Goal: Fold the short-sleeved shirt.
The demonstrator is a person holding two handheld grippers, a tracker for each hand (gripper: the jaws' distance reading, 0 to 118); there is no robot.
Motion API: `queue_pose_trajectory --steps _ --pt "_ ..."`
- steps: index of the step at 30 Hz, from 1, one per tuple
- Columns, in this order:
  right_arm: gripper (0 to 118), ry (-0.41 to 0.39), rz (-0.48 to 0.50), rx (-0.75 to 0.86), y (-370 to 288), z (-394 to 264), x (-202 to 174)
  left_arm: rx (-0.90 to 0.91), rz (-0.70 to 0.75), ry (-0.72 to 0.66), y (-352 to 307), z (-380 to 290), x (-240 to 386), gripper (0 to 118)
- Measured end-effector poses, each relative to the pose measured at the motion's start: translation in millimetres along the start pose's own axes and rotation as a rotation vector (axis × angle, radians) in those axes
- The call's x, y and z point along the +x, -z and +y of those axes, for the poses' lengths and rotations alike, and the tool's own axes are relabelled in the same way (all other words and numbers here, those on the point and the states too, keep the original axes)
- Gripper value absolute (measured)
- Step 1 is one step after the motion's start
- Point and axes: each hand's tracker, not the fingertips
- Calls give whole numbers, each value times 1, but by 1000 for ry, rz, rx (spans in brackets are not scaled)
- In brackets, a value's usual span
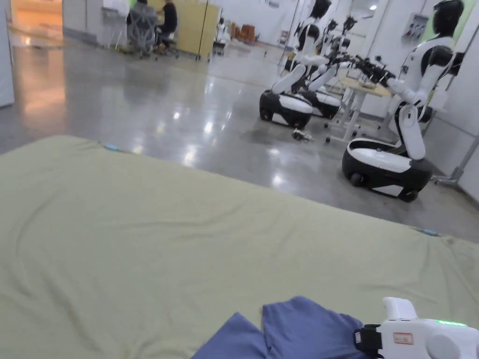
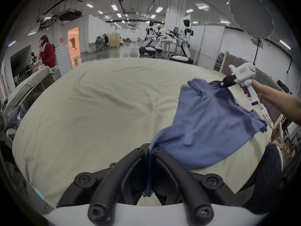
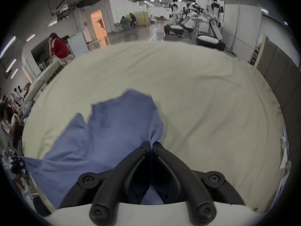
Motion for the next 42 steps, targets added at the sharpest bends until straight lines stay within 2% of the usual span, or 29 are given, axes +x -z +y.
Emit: queue_pose_trajectory --steps 2,5,11,13,21,25,27,30,33,37,42 --pt "2 6 25 67 -48 7 3 42 -33 -6 -5 22 2 4" --pt "2 -42 -29 157 -116 30 14 96 -65 14 -9 63 7 4" --pt "2 28 -57 373 -242 89 46 211 -67 60 -13 172 24 4" --pt "2 54 -60 443 -276 112 58 252 -71 52 -19 210 30 4" --pt "2 19 -165 673 -367 211 69 410 55 112 -29 368 65 4" --pt "2 -1 -187 741 -385 258 64 457 192 202 -30 434 85 4" --pt "2 -3 -224 798 -394 276 58 477 188 176 -35 462 89 4" --pt "2 35 -202 864 -402 291 52 526 190 153 -47 490 94 4" --pt "2 28 -212 874 -396 300 51 558 228 150 -45 506 94 4" --pt "2 48 -175 870 -359 300 64 550 250 133 -15 508 82 4" --pt "2 64 -151 820 -273 276 80 500 268 114 56 476 71 4"
